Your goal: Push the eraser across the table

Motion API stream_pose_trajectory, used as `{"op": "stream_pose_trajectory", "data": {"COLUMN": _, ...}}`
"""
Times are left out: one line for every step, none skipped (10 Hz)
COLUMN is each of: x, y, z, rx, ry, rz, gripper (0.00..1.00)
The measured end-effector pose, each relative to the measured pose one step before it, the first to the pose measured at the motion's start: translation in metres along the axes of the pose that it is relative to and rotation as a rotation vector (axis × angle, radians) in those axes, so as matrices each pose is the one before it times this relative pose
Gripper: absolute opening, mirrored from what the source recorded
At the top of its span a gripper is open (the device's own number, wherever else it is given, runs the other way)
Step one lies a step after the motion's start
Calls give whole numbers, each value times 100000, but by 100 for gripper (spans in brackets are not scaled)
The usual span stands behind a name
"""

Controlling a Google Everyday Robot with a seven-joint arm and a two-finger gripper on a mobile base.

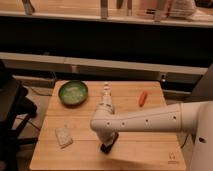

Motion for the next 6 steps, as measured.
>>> {"op": "stream_pose_trajectory", "data": {"x": 10, "y": 20, "z": -40, "rx": -18, "ry": 13, "rz": 38, "gripper": 0}}
{"op": "stream_pose_trajectory", "data": {"x": -22, "y": 1, "z": -35, "rx": -5, "ry": -36, "rz": -1, "gripper": 0}}
{"op": "stream_pose_trajectory", "data": {"x": 2, "y": 7, "z": 6, "rx": -19, "ry": 3, "rz": -4, "gripper": 0}}
{"op": "stream_pose_trajectory", "data": {"x": -119, "y": -54, "z": 15, "rx": 131, "ry": 127, "rz": -140, "gripper": 0}}
{"op": "stream_pose_trajectory", "data": {"x": -279, "y": -103, "z": 67, "rx": 185, "ry": 72, "rz": -127, "gripper": 0}}
{"op": "stream_pose_trajectory", "data": {"x": -345, "y": -147, "z": 1, "rx": 233, "ry": -48, "rz": -350, "gripper": 0}}
